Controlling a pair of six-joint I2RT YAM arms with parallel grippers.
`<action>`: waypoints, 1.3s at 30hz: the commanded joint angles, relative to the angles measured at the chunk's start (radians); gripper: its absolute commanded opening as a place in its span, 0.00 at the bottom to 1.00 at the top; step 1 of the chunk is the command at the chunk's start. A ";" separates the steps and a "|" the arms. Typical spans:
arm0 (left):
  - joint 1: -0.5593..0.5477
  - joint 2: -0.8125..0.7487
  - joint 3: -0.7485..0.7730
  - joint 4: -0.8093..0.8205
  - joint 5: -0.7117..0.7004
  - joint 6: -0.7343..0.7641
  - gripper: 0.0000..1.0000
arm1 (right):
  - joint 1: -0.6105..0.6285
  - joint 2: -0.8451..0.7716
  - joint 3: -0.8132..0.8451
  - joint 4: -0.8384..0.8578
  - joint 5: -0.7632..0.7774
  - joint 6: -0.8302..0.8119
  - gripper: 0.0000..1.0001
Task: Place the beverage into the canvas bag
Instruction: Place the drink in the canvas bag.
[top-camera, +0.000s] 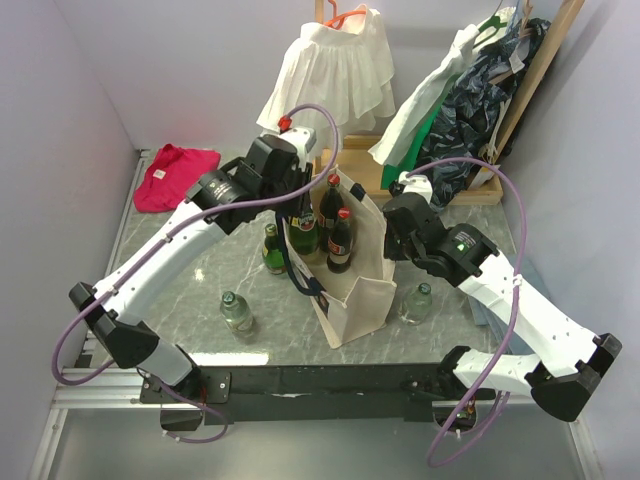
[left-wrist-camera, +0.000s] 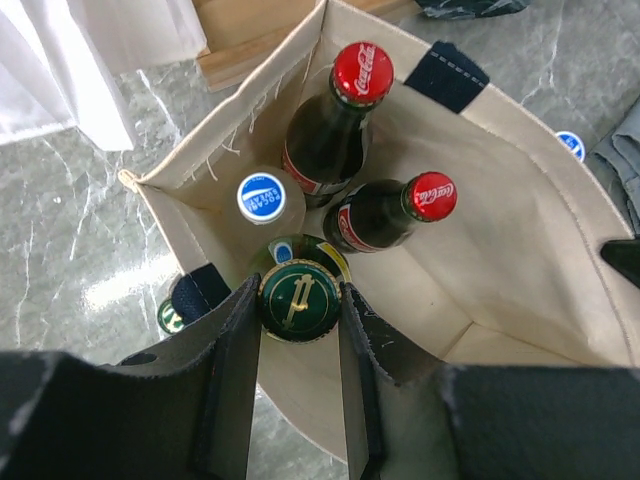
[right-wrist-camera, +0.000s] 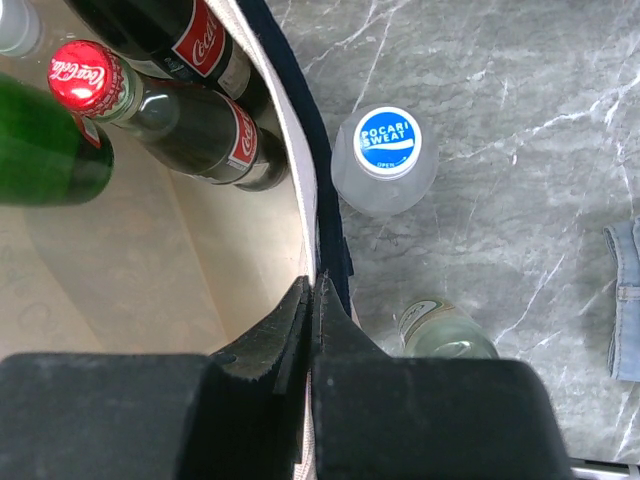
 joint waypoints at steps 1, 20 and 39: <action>-0.010 -0.101 -0.019 0.224 -0.006 -0.004 0.01 | -0.004 0.010 0.002 0.042 0.017 0.008 0.00; -0.027 -0.104 -0.131 0.311 -0.014 -0.011 0.01 | -0.004 -0.001 -0.014 0.049 0.015 0.013 0.00; -0.054 -0.093 -0.266 0.407 -0.038 0.012 0.01 | -0.003 -0.006 -0.024 0.051 0.018 0.007 0.00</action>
